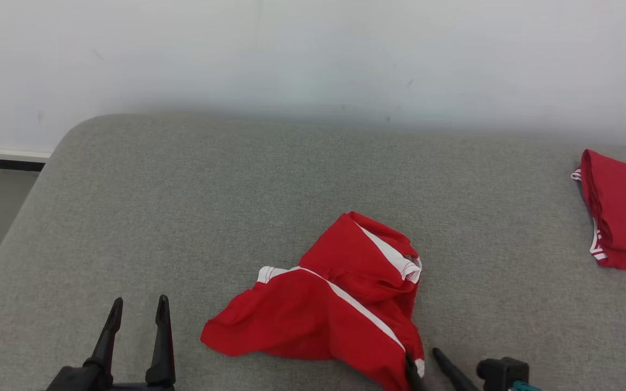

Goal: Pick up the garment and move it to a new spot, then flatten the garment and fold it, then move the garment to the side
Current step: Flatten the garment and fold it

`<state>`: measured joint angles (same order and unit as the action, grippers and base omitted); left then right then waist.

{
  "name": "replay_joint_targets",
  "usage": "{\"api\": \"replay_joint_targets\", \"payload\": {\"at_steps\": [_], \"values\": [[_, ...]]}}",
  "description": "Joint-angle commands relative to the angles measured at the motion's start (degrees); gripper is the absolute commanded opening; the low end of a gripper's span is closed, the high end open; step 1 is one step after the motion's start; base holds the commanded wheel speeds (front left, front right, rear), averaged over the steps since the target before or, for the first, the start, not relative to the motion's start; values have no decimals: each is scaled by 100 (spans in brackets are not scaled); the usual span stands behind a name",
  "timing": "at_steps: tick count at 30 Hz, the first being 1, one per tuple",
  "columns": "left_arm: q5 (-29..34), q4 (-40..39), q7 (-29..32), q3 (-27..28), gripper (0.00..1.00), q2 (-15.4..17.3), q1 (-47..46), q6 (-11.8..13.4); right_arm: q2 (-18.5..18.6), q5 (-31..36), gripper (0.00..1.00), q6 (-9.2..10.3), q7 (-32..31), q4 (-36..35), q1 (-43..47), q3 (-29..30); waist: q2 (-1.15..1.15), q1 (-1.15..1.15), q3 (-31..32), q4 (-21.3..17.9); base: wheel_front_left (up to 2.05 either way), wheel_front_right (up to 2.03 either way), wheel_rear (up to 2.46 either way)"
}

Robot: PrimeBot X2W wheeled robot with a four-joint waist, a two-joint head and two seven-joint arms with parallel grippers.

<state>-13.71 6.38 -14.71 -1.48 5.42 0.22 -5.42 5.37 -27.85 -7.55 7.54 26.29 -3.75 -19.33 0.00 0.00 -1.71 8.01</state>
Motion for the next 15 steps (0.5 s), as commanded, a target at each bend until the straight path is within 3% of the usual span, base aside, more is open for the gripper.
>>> {"api": "replay_joint_targets", "payload": {"at_steps": [1, 2, 3, 4, 8, 15], "values": [[-19, 16, -19, -16, 100, 23, -61, 29, -39, -219, 69, 11, -3, 196, -121, -189, 0, 0, -20, 34, 0, 0, 0], [-20, 24, -20, -26, 100, 22, -71, 30, -57, -350, 50, 11, -4, 298, -172, -294, 0, 0, -25, 48, 0, 0, 0], [-22, 26, -21, -33, 100, 22, -86, 31, -66, -451, 15, 11, -17, 370, -215, -395, 0, 0, -32, 61, 0, 0, 0], [-26, 26, -22, -37, 100, 24, -94, 36, -68, -538, 0, 11, 3, 428, -257, -489, 0, 0, -37, 69, 0, 0, 0], [-38, 26, -25, -43, 100, 27, -100, 38, -5, -687, 0, 11, 174, 562, -378, -681, 0, 0, -54, 93, 0, 0, 0], [-64, 26, -32, -14, 100, 42, -44, 88, 459, -519, 0, 11, 631, 621, -815, -633, 0, 0, -50, 37, 0, 0, 0]]}}
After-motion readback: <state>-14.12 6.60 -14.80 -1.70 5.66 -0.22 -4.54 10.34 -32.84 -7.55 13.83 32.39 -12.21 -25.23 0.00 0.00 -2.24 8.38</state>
